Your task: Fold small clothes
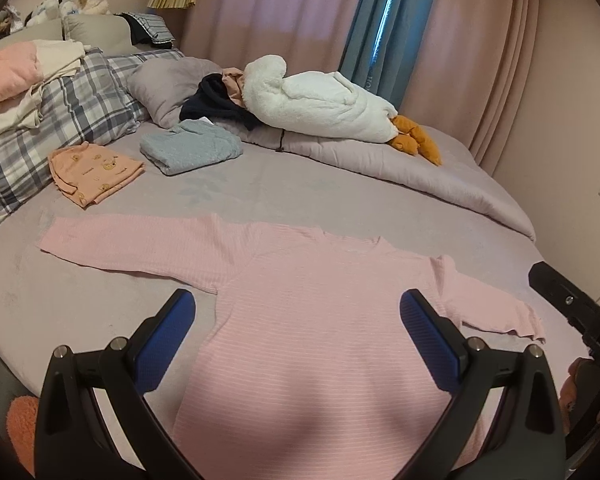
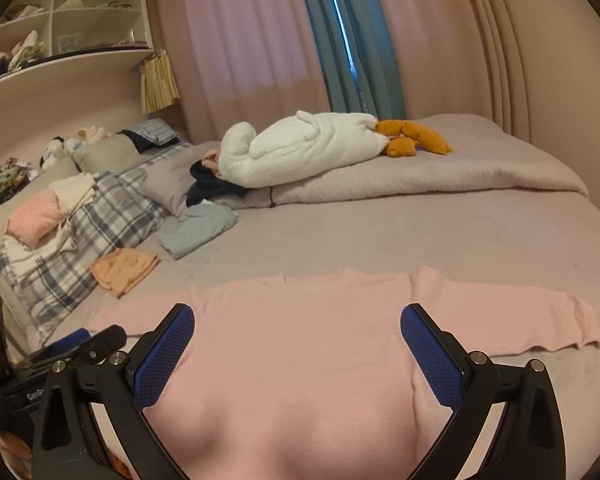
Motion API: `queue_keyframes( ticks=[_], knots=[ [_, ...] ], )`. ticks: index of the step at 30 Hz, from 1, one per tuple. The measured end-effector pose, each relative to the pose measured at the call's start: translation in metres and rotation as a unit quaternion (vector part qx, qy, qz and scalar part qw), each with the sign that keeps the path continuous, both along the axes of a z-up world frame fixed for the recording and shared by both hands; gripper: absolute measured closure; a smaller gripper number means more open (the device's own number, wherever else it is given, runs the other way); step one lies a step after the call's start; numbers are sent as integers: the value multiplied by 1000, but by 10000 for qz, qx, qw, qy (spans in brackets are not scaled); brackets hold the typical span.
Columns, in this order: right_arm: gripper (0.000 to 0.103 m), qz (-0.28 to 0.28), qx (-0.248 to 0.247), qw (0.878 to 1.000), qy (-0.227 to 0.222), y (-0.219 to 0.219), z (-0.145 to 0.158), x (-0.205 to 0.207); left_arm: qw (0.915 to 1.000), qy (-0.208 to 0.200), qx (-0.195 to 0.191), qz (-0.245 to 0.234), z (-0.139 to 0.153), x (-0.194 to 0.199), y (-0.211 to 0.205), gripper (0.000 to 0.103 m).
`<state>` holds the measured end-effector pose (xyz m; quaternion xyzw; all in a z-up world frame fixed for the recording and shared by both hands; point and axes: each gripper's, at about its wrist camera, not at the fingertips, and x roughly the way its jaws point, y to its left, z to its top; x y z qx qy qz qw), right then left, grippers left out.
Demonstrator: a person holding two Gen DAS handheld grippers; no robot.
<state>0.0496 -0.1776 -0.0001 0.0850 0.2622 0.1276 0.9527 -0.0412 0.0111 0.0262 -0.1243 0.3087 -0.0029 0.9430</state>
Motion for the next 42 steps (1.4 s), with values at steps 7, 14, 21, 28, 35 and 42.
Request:
queue_keyframes(
  ticks=[7,14,21,28,35,42],
  knots=[
    [1,10,-93,10000,-5,1,-4,-1,10000,-6,11,-41,-5,1,-4,1],
    [1,47,-98,9999,18,-2,-5,-2,10000,-18,6,-52,-10,1,-5,1],
    [1,77,-107,9999,10,-1,-5,-2,9999,-12,-41,-92,-13,2,-6,1],
    [1,124,-56,9999,29,1,-4,-1,9999,-19,-51,-143,-16,1,-6,1],
    [1,149,-54,9999,20,2,-3,-1,9998,-29,-81,-188,-18,0,-7,1],
    [1,130,-55,9999,13,3,-2,-1,9998,-24,-80,-204,-19,0,-8,1]
  ],
)
